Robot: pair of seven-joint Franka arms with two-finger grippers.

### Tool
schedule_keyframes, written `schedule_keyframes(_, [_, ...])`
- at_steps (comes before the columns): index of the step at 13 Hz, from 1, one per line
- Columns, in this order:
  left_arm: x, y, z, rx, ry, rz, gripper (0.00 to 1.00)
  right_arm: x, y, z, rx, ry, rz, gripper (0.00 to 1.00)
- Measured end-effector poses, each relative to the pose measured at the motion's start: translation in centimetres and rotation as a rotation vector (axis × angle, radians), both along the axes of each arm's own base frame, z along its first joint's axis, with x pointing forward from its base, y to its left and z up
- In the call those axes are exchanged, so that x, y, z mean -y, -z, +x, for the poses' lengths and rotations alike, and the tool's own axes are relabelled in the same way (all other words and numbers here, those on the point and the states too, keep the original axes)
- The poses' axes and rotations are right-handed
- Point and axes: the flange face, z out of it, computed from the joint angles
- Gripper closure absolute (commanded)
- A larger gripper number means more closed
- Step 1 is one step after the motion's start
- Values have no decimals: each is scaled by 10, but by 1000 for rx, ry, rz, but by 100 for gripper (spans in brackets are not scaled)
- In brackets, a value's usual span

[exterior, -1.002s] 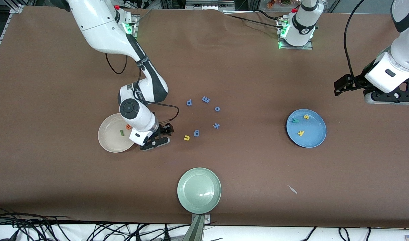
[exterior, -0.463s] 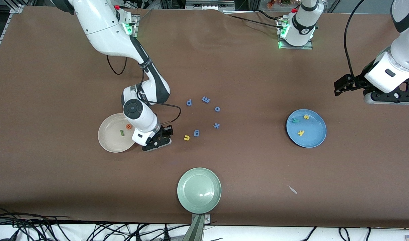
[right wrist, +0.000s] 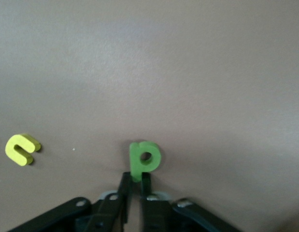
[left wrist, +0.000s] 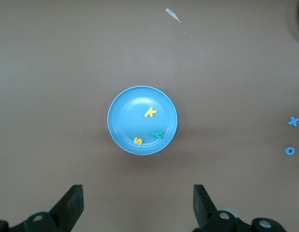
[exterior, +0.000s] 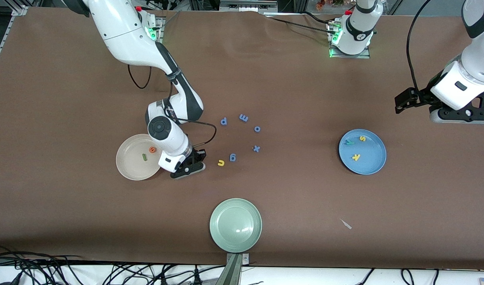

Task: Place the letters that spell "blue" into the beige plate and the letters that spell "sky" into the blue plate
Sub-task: 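Drop the green p into the cream plate with the right gripper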

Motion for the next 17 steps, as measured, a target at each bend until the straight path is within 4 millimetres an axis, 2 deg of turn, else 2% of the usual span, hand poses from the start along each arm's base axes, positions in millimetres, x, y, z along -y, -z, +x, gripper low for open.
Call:
schedule_keyframes(3, [1, 0, 0, 0, 2, 0, 0, 13, -1, 6, -5, 9, -18, 98])
schedule_keyframes(7, [2, 0, 0, 0, 4, 0, 0, 12, -8, 7, -16, 5, -21, 98])
schedule_keyframes(8, [3, 0, 0, 0, 5, 0, 0, 12, -17, 8, -28, -5, -23, 98])
schedule_keyframes(10, [5, 0, -1, 1, 8, 0, 0, 21, -48, 10, -53, -35, -30, 98])
schedule_keyframes(12, [5, 0, -1, 1, 9, 0, 0, 52, -79, 10, -68, -83, -35, 98])
schedule_keyframes(13, [5, 0, -1, 1, 9, 0, 0, 76, -88, 6, -80, -108, -39, 98])
schedule_keyframes(16, [5, 0, -1, 1, 9, 0, 0, 160, -82, -14, -133, -145, -68, 98])
schedule_keyframes(17, [5, 0, -1, 1, 9, 0, 0, 178, -76, -21, -152, -150, -74, 95])
